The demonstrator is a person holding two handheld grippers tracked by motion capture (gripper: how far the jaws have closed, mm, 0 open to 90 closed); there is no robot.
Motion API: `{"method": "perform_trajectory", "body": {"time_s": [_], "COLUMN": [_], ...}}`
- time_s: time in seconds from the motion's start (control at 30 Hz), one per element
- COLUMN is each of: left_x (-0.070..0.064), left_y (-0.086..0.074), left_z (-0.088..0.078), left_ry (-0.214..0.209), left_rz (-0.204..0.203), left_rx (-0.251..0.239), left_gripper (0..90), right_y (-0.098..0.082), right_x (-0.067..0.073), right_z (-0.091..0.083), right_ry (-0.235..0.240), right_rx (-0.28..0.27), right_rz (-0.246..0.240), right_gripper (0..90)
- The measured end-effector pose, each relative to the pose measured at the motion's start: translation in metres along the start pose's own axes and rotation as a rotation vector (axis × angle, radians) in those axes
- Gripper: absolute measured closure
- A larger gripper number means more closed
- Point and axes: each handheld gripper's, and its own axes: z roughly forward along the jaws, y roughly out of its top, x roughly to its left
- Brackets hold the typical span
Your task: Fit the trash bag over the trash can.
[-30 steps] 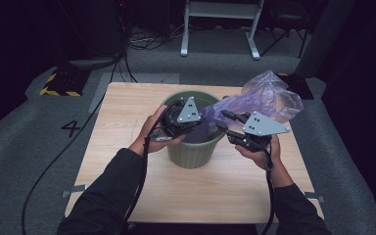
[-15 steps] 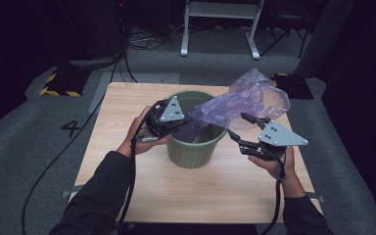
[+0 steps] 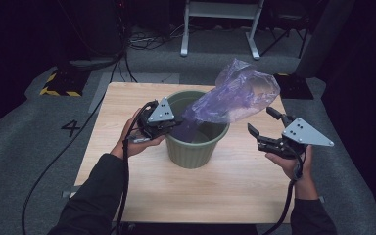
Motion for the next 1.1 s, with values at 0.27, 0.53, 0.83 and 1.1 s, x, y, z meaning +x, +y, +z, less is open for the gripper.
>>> {"method": "perform_trajectory", "body": {"time_s": [0.27,0.53,0.83,1.1], "left_x": [-0.002,-0.005,-0.004,-0.005], "left_y": [-0.002,-0.003,-0.005,-0.006], "left_z": [0.004,0.009,0.011,0.011], "left_ry": [-0.010,-0.025,-0.025,0.008], "left_rz": [0.000,0.005,0.010,-0.006], "left_rx": [0.006,0.015,0.022,0.031], "left_gripper": [88.8,88.1,85.6,59.8], "right_y": [0.023,0.025,0.016,0.015], "right_x": [0.004,0.000,0.002,0.007], "right_z": [0.007,0.033,0.057,0.053], "right_ry": [0.005,0.086,0.123,0.151], "right_rx": [-0.031,-0.016,0.030,0.009], "right_rz": [-0.050,0.042,0.029,0.011], "right_gripper": [22.8,30.3,83.1,90.0]}}
